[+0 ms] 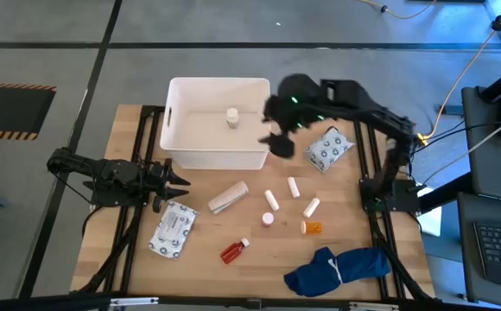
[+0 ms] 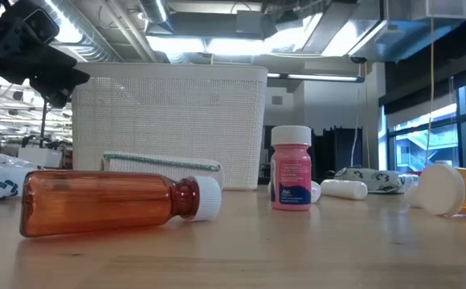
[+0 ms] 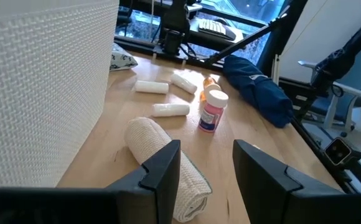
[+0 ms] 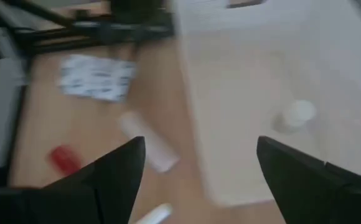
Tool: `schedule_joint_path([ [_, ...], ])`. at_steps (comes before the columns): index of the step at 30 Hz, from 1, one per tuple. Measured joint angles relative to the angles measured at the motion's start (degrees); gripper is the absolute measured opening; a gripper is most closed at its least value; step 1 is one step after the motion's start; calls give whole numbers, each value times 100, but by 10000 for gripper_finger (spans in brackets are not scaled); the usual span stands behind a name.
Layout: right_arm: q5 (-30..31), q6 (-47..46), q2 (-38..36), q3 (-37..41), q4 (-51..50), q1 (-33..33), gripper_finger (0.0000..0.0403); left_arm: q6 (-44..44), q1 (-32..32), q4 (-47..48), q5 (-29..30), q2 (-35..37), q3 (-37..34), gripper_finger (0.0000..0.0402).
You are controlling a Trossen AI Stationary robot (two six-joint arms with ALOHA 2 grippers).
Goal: Pick & place medical supplies in basket/bin
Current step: Put the pink medicine bottle into the white bin
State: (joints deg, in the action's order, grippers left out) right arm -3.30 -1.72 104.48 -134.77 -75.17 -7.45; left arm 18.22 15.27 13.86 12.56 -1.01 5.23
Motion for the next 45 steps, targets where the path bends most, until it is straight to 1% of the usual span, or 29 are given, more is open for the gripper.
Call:
schedule_joint_path([
  [2, 44, -158, -199, 137, -246, 304, 308, 154, 0, -38, -3, 0, 1, 143],
  [6, 726, -888, -593, 694, -762, 844, 308, 360, 0, -79, -11, -1, 2, 143],
  [9, 1120, -1533, -901, 1378, -1378, 1161, 308, 358, 0, -81, -11, 0, 0, 143],
  [12, 1199, -1759, -1172, 2233, -1394, 1485, 308, 358, 0, -81, 12, 0, 0, 143],
  [16, 1179, -1475, -1341, 3377, -439, 1880, 308, 358, 0, -81, 42, -1, 0, 143],
  [19, 1182, -1201, -1331, 4177, 641, 2063, 308, 358, 0, -81, 42, 1, 0, 143],
  [22, 1142, -1170, -1331, 4923, 1595, 2128, 308, 358, 0, -81, 42, 0, 1, 143],
  [25, 1115, -1172, -1326, 5497, 2183, 2128, 308, 358, 0, -81, 42, -1, 1, 143],
  [27, 952, -1077, -1251, 5825, 2784, 2132, 308, 358, 0, -78, 43, 0, 0, 143],
  [30, 543, -970, -1041, 6133, 3793, 2199, 308, 358, 0, -50, 44, 0, 0, 143],
  [32, 455, -962, -872, 6176, 4164, 2253, 308, 358, 0, -31, 44, 0, 0, 143],
  [39, 575, -968, -205, 6184, 4281, 2322, 308, 356, 0, -35, 43, 1, 2, 143],
  [45, 561, -1148, 48, 6186, 4281, 2324, 303, 169, 0, -33, 35, 0, 1, 143],
])
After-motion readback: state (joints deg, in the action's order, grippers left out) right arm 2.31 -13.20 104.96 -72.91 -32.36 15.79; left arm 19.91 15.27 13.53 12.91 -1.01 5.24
